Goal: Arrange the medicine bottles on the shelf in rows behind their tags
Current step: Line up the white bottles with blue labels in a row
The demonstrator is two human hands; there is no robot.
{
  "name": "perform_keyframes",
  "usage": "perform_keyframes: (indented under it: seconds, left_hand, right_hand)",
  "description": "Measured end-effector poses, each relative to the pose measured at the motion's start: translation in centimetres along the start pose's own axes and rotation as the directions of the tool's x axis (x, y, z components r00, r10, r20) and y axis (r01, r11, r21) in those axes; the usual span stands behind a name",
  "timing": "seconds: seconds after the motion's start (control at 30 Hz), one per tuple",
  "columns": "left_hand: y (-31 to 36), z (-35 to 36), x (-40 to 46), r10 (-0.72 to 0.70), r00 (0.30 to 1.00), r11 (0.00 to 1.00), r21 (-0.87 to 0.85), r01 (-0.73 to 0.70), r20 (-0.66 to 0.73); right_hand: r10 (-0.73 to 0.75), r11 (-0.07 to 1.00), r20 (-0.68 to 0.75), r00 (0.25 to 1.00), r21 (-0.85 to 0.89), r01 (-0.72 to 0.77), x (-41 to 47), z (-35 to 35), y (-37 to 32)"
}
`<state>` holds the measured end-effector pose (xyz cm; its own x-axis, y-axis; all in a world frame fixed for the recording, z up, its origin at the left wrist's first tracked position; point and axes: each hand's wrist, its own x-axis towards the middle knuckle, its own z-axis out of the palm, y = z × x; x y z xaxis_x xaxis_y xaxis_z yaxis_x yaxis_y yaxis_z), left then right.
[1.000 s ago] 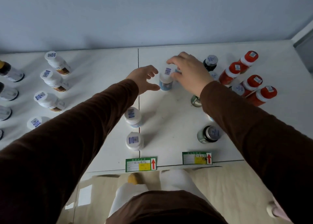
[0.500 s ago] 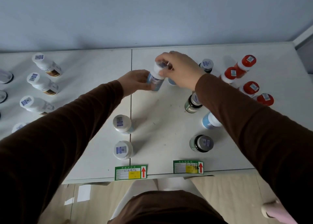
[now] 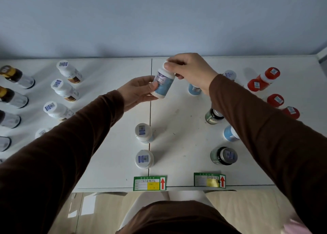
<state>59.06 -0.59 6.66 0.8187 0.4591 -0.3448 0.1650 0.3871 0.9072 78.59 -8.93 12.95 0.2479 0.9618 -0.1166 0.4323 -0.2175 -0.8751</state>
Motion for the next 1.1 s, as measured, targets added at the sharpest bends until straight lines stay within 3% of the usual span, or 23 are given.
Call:
perform_keyframes:
  seconds: [0.13,0.37,0.5,0.93,1.1]
  left_hand:
    - [-0.2,-0.7,-0.6,0.095,0.989,0.952,0.300,-0.058,-0.110]
    - [-1.6,-2.4,-3.2,0.101,0.985,0.875,0.484,-0.023,-0.136]
    - [-2.2,-3.8,-3.9,0.088,0.977,0.760,0.647,0.061,-0.196]
    - [-2.1,-8.3,-4.3,0.247,0.946,0.527,0.848,0.048,-0.208]
    - [-1.2,-8.0,-3.3,0.281,0.944,0.366,0.928,0.061,-0.173]
  right_hand:
    - [-0.060,0.974,0.046,0.997,-0.217,0.069,-0.3,1.9,0.0]
    - [-0.184,0.856,0.122,0.975,-0.467,0.220,-1.6,6.6,0.0]
    - [-0.184,0.797,0.169,0.968,-0.551,0.248,-2.2,8.6,0.2]
    - [-0.002,0.761,0.183,0.983,-0.638,0.120,-3.5,12.2,-0.5]
    - [0.010,0.848,0.030,1.000,-0.529,0.007,-3.9,11.1,-1.0]
